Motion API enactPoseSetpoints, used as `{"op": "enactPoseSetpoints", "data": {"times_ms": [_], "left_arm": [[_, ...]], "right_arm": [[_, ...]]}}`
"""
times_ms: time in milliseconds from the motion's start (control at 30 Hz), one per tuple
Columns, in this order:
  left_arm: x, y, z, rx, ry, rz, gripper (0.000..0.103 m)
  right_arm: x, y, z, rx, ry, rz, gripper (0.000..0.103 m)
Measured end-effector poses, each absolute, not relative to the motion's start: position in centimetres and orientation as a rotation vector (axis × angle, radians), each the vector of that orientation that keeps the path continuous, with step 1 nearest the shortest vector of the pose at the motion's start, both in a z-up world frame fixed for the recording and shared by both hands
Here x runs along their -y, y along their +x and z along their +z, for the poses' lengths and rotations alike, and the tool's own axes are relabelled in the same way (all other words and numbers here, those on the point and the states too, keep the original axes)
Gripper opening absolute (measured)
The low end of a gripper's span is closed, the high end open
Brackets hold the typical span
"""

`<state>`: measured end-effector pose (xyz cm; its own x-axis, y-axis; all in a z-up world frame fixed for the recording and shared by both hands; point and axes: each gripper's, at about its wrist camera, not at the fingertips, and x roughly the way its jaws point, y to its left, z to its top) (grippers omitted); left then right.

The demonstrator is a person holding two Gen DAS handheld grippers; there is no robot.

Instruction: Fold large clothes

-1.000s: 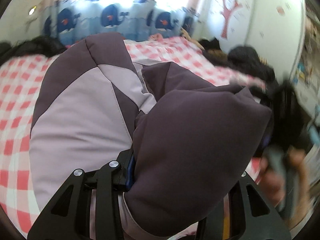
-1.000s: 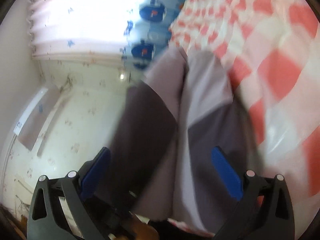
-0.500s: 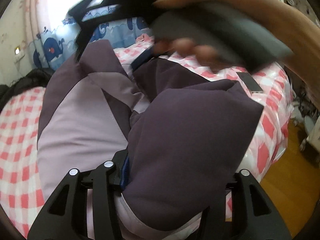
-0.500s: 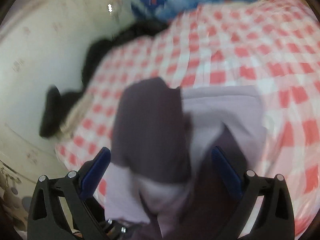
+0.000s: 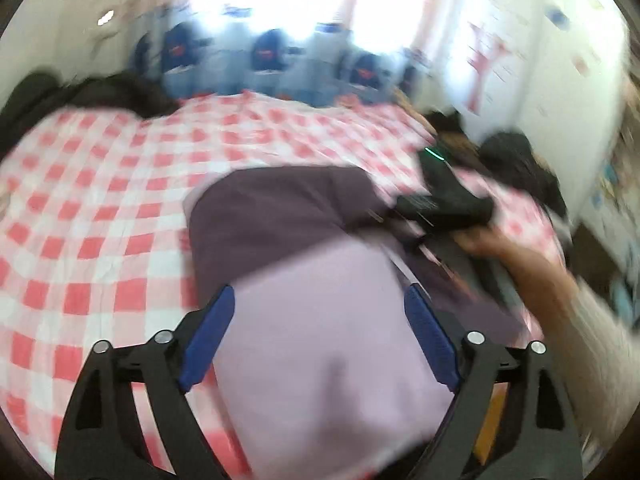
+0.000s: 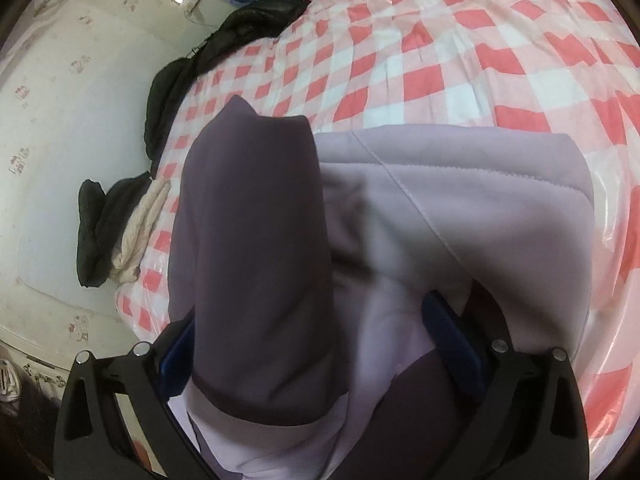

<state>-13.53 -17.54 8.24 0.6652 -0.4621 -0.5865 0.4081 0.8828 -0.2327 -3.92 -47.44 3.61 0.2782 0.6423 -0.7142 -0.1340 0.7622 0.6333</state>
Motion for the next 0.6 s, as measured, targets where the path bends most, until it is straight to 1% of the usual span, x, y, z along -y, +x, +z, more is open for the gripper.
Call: {"op": "enactPoseSetpoints", "data": {"times_ms": [33,67,100,167,300,367,433,467,533,600], "left_arm": [[17.9,-11.9,7.4,-0.710,-0.081,-0.482,0.082],[18.9,-9.4,5.7,-0.766,-0.064,-0.479,0.082],[20.1,-8.5,4.3,-0.817,-0.068,-0.498,0.082],[21.9,-7.4,2.6,-0.839,-0.083,-0.487,0.082],[26.2,-10.2,5.5,-0.748,-0.002,-0.602,0.082],[29.2,-12.3,7.0,-0.661,0.114,-0.596,0.086],[30.2,-11.9,6.5,-0.675,0.116,-0.631,0.087],[30.8,-11.1,5.6,-0.715,0.100,-0.650,0.087],[31.8,-10.3,4.0,-0.762,0.086,-0.657,0.087],[33.4,-10.7,3.0,-0.759,0.132,-0.664,0.090]], "right_arm": [[47.2,-3.6,3.9,-1.189,0.509,0.557,0.096],[46.8,-3.3,4.1,-1.190,0.521,0.570,0.097],[46.6,-3.2,4.5,-1.182,0.540,0.594,0.097],[46.3,-3.6,5.4,-1.138,0.593,0.683,0.098],[46.6,-5.3,8.7,-0.990,0.721,0.903,0.098],[46.8,-6.7,10.3,-0.900,0.768,1.042,0.098],[47.5,-8.7,12.0,-0.810,0.729,1.071,0.098],[47.9,-9.0,12.0,-0.804,0.723,1.039,0.098],[50.0,-9.0,10.1,-0.824,0.794,1.012,0.098],[51.8,-9.2,8.4,-0.820,0.858,0.992,0.098]]}}
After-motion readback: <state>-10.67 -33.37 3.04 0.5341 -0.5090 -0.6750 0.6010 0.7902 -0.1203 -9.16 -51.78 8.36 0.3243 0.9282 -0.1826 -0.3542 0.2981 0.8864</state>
